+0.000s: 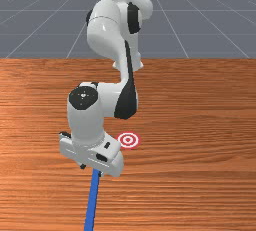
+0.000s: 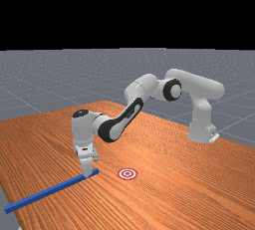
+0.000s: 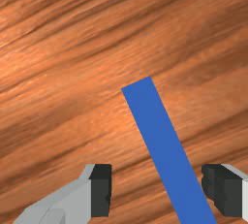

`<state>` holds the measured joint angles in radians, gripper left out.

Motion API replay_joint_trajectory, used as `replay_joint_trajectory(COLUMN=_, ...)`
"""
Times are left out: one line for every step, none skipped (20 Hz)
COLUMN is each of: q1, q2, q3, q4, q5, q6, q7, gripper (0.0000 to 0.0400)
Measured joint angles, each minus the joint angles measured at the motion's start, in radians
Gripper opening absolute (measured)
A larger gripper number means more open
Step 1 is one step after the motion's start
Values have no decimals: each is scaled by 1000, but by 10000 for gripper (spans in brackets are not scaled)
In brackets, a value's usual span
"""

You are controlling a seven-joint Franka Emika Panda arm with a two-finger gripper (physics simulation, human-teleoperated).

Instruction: Pull the pivot to the target area

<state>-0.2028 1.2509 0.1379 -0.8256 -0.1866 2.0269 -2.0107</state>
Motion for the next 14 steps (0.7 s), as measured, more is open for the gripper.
replay_joint_trajectory(q1=-39, q2=-34, q3=81, q4=-32, q5=-72, q6=43, q7=-498, gripper=147)
replay_joint_trajectory(q1=-30, q2=-39, q3=66, q4=-31, q5=-83, q6=49, q7=-471, gripper=90)
replay_joint_trajectory(q1=-29, q2=-37, q3=66, q4=-28, q5=-83, q6=51, q7=-471, gripper=54)
replay_joint_trajectory(q1=-37, q2=-31, q3=79, q4=-22, q5=-74, q6=48, q7=-498, gripper=33)
replay_joint_trajectory(q1=-36, q2=-30, q3=77, q4=-21, q5=-72, q6=47, q7=-484, gripper=20)
replay_joint_trajectory(q1=-33, q2=-36, q3=71, q4=-33, q5=-79, q6=53, q7=-477, gripper=12)
replay_joint_trajectory(q1=-42, q2=-54, q3=78, q4=-72, q5=-75, q6=89, q7=-478, gripper=164)
replay_joint_trajectory(q1=-43, q2=-57, q3=78, q4=-79, q5=-76, q6=97, q7=-477, gripper=257)
replay_joint_trajectory(q1=-43, q2=-57, q3=78, q4=-80, q5=-76, q6=98, q7=-477, gripper=313)
replay_joint_trajectory(q1=-40, q2=-38, q3=80, q4=-42, q5=-76, q6=63, q7=-500, gripper=347)
replay_joint_trajectory(q1=-39, q2=-34, q3=80, q4=-37, q5=-77, q6=65, q7=-502, gripper=368)
replay_joint_trajectory(q1=-30, q2=-28, q3=65, q4=-33, q5=-86, q6=71, q7=-473, gripper=381)
replay_joint_trajectory(q1=-15, q2=-20, q3=42, q4=-29, q5=-107, q6=81, q7=-451, gripper=388)
replay_joint_trajectory(q1=-9, q2=-1, q3=34, q4=-12, q5=-113, q6=87, q7=-446, gripper=393)
